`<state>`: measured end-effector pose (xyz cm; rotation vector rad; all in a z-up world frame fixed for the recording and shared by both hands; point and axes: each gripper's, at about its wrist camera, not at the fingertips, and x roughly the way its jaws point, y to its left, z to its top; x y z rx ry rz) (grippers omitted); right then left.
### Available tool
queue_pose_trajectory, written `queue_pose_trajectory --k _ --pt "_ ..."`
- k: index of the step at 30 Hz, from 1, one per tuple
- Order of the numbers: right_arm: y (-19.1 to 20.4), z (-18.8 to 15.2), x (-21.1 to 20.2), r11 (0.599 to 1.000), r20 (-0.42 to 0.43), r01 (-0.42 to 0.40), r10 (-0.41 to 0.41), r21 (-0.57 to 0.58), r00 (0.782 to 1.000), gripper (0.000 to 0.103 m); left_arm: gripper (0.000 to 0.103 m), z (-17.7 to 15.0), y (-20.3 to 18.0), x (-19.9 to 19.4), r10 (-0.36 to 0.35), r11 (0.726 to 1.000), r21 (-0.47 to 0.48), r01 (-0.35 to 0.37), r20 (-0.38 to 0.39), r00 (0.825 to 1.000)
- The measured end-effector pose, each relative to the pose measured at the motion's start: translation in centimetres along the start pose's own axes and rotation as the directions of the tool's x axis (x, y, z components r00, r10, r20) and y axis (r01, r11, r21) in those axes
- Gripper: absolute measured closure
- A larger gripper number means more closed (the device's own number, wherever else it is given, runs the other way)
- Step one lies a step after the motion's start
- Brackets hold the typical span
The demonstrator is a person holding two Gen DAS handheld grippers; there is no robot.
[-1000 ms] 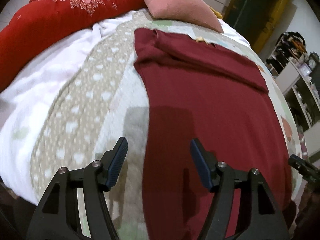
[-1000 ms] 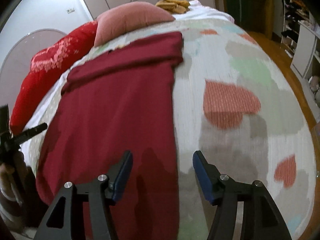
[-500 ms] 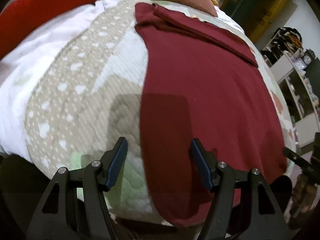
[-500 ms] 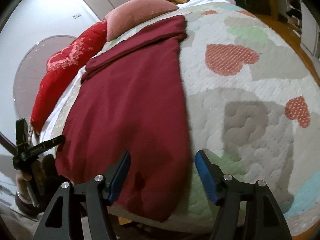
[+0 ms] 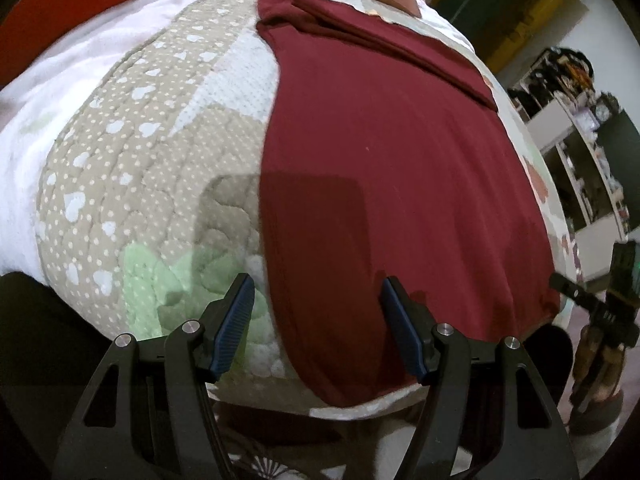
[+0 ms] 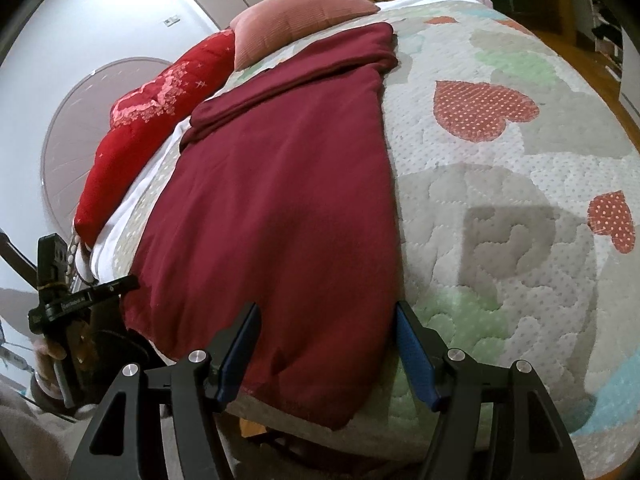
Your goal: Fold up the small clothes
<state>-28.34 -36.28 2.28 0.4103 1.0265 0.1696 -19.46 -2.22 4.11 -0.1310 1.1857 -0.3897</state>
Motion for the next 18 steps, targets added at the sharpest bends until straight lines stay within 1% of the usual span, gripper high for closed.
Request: queue_pose_trajectory --k 4,10,12,13,14,15,17,18 --pt "-0.1 -0.2 -0.1 1.0 -0.005 -0.022 0.022 -0.001 1.0 0.037 0.037 -0.1 -0.4 0.3 -0.007 0.999 0.035 0.008 -0.014 1.0" --pt "-0.7 -0.7 -0.1 0.996 0.025 -0.081 0.08 0.036 0.997 0.037 0.037 -0.1 -1.0 0.5 0.01 0.997 0.073 -0.009 -0.018 1.0" --pt "-0.7 -0.8 -0.1 0.996 0.032 -0.086 0.085 0.034 0.996 0.042 0.04 -0.3 -1.1 0.6 0.025 0.996 0.087 -0.023 -0.012 1.0" --pt "-0.6 -0.9 0.0 0.996 0.031 -0.085 0.084 0.03 0.996 0.048 0.046 -0.3 -1.2 0.6 0.024 0.996 0.091 -0.022 -0.011 1.0" --pt "-0.6 -1.0 0.0 0.996 0.031 -0.083 0.082 0.025 0.996 0.054 0.049 -0.4 -1.3 0.6 0.026 0.995 0.096 -0.025 -0.01 1.0" --pt "-0.5 -1.1 0.0 0.996 0.031 -0.086 0.085 0.021 0.996 0.057 0.05 -0.4 -1.5 0.6 0.024 0.995 0.1 -0.023 -0.009 1.0" --pt "-0.5 -1.2 0.0 0.995 0.026 -0.103 0.102 0.02 0.994 0.069 0.051 -0.5 -1.4 0.6 0.022 0.994 0.108 -0.021 -0.007 1.0" --pt "-0.5 -1.3 0.1 0.994 0.022 -0.112 0.111 0.017 0.994 0.071 0.052 -0.5 -1.4 0.6 0.023 0.994 0.111 -0.022 -0.006 1.0"
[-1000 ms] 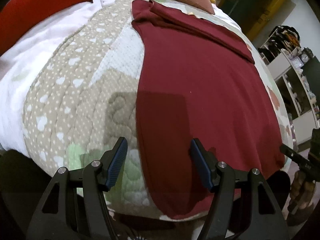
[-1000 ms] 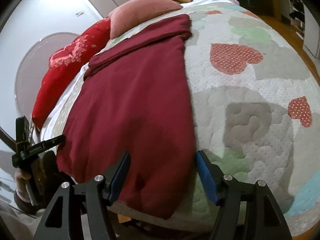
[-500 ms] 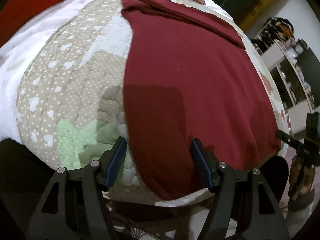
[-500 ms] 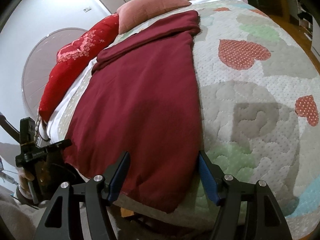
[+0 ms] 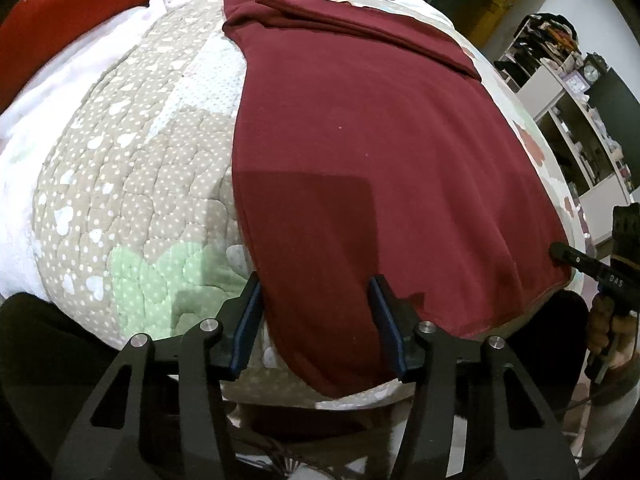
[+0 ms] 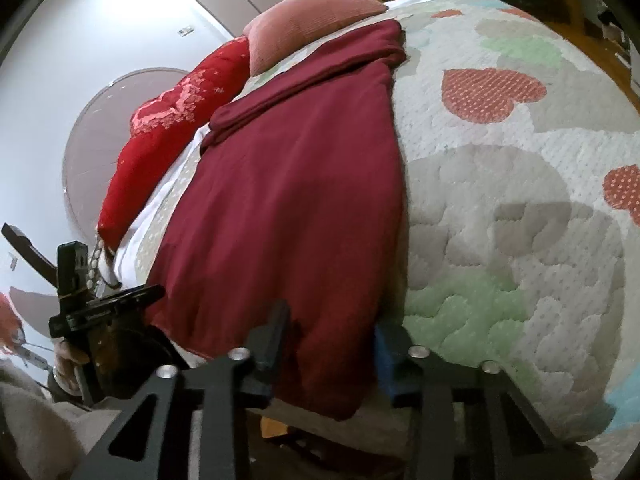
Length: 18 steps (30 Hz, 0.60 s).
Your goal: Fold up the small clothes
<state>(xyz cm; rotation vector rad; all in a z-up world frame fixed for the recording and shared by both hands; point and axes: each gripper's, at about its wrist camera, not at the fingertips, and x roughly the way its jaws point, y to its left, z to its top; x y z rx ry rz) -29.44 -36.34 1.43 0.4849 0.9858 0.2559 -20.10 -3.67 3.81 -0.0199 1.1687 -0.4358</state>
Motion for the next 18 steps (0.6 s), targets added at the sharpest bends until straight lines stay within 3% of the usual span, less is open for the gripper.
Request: queue_pose_trajectory --k 3,6,10,14,18 --pt "0.4 0.1 0.5 1.0 -0.003 0.005 -0.005 -0.027 1.0 0.092 0.069 0.0 -0.2 -0.1 -0.01 1.0 0.005 0.01 0.001 1.0" --pt "0.8 0.7 0.6 0.999 0.003 -0.032 0.032 -0.03 0.999 0.092 0.089 0.6 0.3 -0.5 -0.071 0.997 -0.005 0.071 -0.013 0.997" --pt "1.8 2.4 -0.2 0.992 0.052 -0.115 0.117 -0.049 0.992 0.092 0.09 2.0 0.9 -1.1 -0.154 0.988 -0.029 0.153 -0.013 0.988" --pt "1.9 5.0 -0.7 0.979 0.131 -0.2 0.203 -0.032 0.97 0.092 0.09 4.3 1.5 -2.6 -0.21 0.976 -0.049 0.212 0.047 0.977" --pt "2.3 8.7 -0.3 0.977 0.196 -0.209 0.213 -0.04 0.957 0.093 0.09 7.4 2.2 -3.5 -0.238 0.967 -0.064 0.246 0.108 0.965"
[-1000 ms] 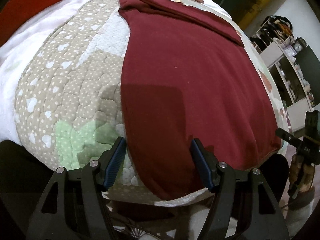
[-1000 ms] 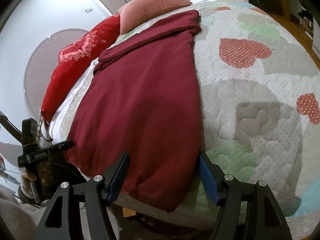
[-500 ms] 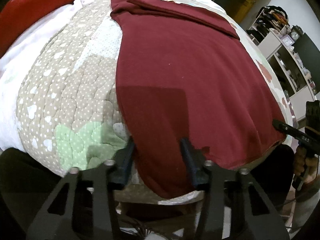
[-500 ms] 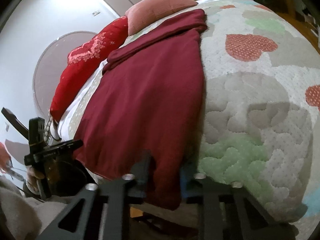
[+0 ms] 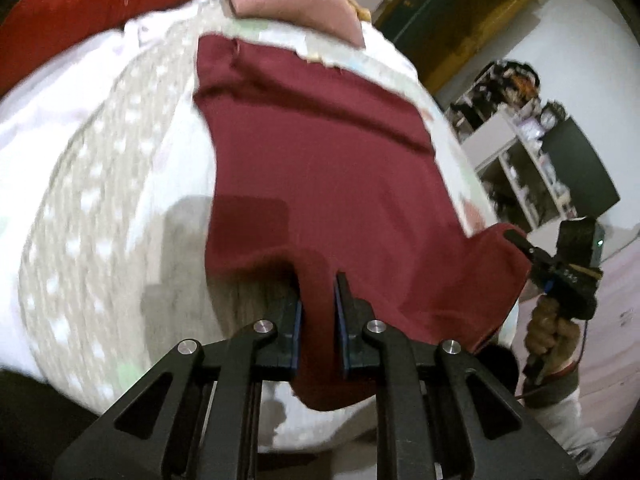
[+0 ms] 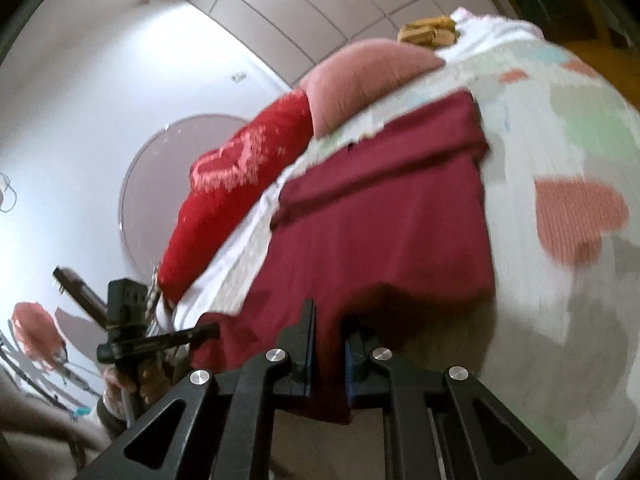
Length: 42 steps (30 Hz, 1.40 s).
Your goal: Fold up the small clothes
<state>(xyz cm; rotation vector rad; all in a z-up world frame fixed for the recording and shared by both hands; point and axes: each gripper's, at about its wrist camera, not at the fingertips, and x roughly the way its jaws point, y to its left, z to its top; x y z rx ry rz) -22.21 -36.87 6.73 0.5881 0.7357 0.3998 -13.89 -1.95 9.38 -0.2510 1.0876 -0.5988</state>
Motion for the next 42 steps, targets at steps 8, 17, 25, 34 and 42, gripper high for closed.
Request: queue_pose_trajectory --k 8,17,25,34,42 --pt "-2.3 9.2 4.9 0.998 0.086 0.036 -0.041 0.06 0.995 0.093 0.091 9.4 1.6 2.4 0.023 0.999 -0.039 -0.019 0.093 0.995" --pt "-4.6 17.8 10.6 0.988 0.095 0.116 -0.125 0.1 0.988 0.093 0.091 19.2 4.3 7.6 0.141 0.988 -0.08 -0.131 0.134 0.981" --pt "-9.1 21.5 15.6 0.967 0.075 0.151 -0.169 0.205 0.983 0.09 0.086 23.1 6.5 11.0 0.136 0.986 -0.114 -0.124 0.1 0.986" --pt "-9.0 21.9 10.6 0.961 0.221 0.074 -0.135 0.266 0.966 0.034 0.022 24.0 7.0 6.2 0.152 0.984 -0.128 -0.123 0.249 0.957" --pt "-3.3 21.5 16.1 0.955 0.099 0.289 -0.283 -0.059 0.954 0.058 0.022 23.6 6.0 10.6 0.234 0.97 -0.098 -0.221 0.147 0.961"
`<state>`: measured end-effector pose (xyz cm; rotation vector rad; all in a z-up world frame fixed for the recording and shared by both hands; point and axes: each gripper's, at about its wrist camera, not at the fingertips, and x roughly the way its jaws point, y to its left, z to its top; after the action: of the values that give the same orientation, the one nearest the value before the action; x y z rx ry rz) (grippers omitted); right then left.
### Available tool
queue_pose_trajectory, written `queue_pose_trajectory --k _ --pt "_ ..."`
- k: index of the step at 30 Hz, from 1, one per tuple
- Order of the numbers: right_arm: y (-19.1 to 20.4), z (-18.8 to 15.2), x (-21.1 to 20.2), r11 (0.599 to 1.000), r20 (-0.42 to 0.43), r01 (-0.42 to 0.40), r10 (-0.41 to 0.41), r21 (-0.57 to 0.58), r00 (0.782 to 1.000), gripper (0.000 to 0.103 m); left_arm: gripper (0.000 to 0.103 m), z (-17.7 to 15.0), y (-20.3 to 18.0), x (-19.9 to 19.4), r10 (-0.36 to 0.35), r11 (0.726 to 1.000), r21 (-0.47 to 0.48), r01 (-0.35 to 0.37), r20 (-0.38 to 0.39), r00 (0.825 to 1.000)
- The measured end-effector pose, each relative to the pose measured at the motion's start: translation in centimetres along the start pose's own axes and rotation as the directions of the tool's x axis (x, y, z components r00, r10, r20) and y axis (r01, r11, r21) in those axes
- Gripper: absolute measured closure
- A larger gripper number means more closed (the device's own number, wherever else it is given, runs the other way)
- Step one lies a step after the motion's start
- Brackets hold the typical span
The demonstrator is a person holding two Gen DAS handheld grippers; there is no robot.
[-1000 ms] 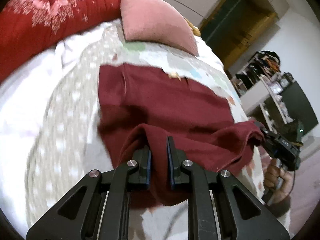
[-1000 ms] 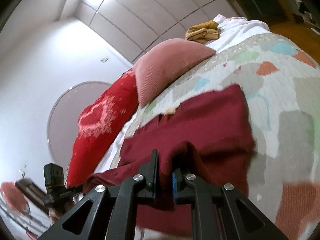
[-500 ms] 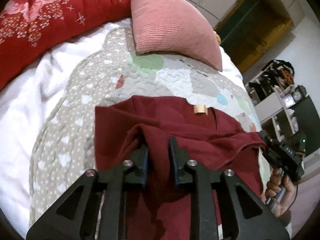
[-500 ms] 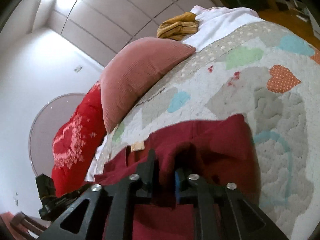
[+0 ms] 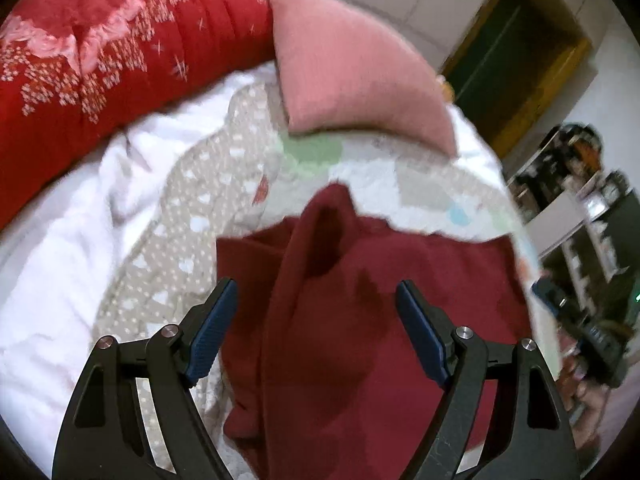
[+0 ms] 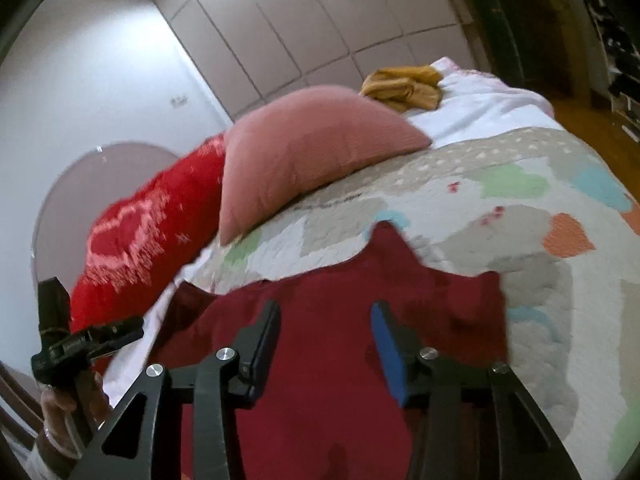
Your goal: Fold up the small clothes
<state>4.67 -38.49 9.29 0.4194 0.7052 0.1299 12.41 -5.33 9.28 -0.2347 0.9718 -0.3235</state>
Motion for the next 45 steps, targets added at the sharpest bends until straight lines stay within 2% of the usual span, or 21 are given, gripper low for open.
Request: queue_pose_trajectory --k 2,4,5,7,8,13,21,23,26,27,28,29,32,36,39,42,45 --pt "0.1 0.1 2.0 1.0 -0.018 0.026 -0.026 -0.006 0.999 0.058 0.022 0.0 0.2 2.1 0.043 0.999 -0.005 -0.043 -0.03 0.999" --pt "-0.3 0.2 3.7 0.995 -0.034 0.101 -0.102 -0.014 0.994 0.058 0.023 0.1 0.7 3.7 0.073 0.997 -0.018 -0.074 -0.048 0.996" --pt "-0.7 0.4 4.7 0.989 -0.043 0.15 -0.151 -0.016 0.988 0.058 0.022 0.3 1.0 4.5 0.095 0.995 -0.021 -0.096 -0.052 0.994" --pt "-2.1 0.8 6.3 0.963 -0.067 0.27 -0.269 -0.003 0.961 0.058 0.022 0.7 1.5 5.7 0.13 0.991 -0.024 -0.132 -0.049 0.99" --pt "-3.0 0.9 6.8 0.956 -0.069 0.293 -0.291 0.018 0.954 0.058 0.022 1.1 1.9 6.2 0.15 0.988 -0.035 -0.152 -0.047 0.988" --pt "-5.6 1.2 7.6 0.958 -0.088 0.268 -0.26 0.099 0.962 0.058 0.022 2.2 2.9 7.5 0.158 0.983 -0.085 -0.165 -0.081 0.984" --pt "-2.1 -0.1 1.6 0.964 -0.032 0.267 -0.267 -0.009 0.963 0.058 0.022 1.0 2.4 3.4 0.178 0.982 -0.052 -0.179 -0.023 0.984" --pt "-1.5 -1.0 0.4 0.955 -0.027 0.291 -0.293 -0.049 0.956 0.058 0.022 1.2 2.3 3.3 0.172 0.983 -0.067 -0.173 -0.016 0.985" --pt "-2.2 -2.3 0.3 0.939 -0.051 0.339 -0.341 -0.054 0.939 0.058 0.022 2.3 2.5 4.4 0.205 0.974 -0.098 -0.206 -0.022 0.979" --pt "-2.9 -2.8 1.0 0.929 -0.091 0.367 -0.371 -0.051 0.924 0.058 0.022 2.7 2.6 5.2 0.23 0.968 -0.095 -0.232 -0.032 0.973" --pt "-3.5 -3.3 1.8 0.921 -0.137 0.386 -0.389 -0.049 0.911 0.058 0.022 3.0 3.0 6.4 0.276 0.956 -0.087 -0.28 -0.06 0.959" --pt "-3.8 -3.5 2.2 0.924 -0.157 0.381 -0.383 -0.045 0.91 0.057 0.022 3.1 3.4 6.9 0.291 0.95 -0.094 -0.298 -0.081 0.953" --pt "-2.9 -3.3 1.4 0.919 -0.138 0.389 -0.394 -0.06 0.909 0.058 0.021 3.1 4.8 6.7 0.233 0.959 -0.143 -0.244 -0.086 0.969" --pt "0.9 -2.3 -0.1 0.95 -0.06 0.299 -0.304 -0.087 0.951 0.058 0.021 2.2 5.9 4.4 0.206 0.965 -0.148 -0.214 -0.07 0.976" --pt "4.4 -2.0 1.1 0.984 -0.065 0.135 -0.143 -0.117 0.988 0.058 0.021 0.5 6.2 2.2 0.198 0.971 -0.128 -0.202 -0.046 0.979" --pt "7.9 -2.0 3.9 0.991 -0.101 0.019 -0.032 -0.131 0.994 0.058 0.021 -2.1 6.6 0.2 0.179 0.978 -0.107 -0.18 -0.024 0.984" --pt "11.2 -2.3 7.3 0.985 -0.134 -0.039 0.016 -0.168 0.991 0.059 0.021 -5.2 7.0 -1.1 0.146 0.982 -0.12 -0.147 -0.016 0.989"
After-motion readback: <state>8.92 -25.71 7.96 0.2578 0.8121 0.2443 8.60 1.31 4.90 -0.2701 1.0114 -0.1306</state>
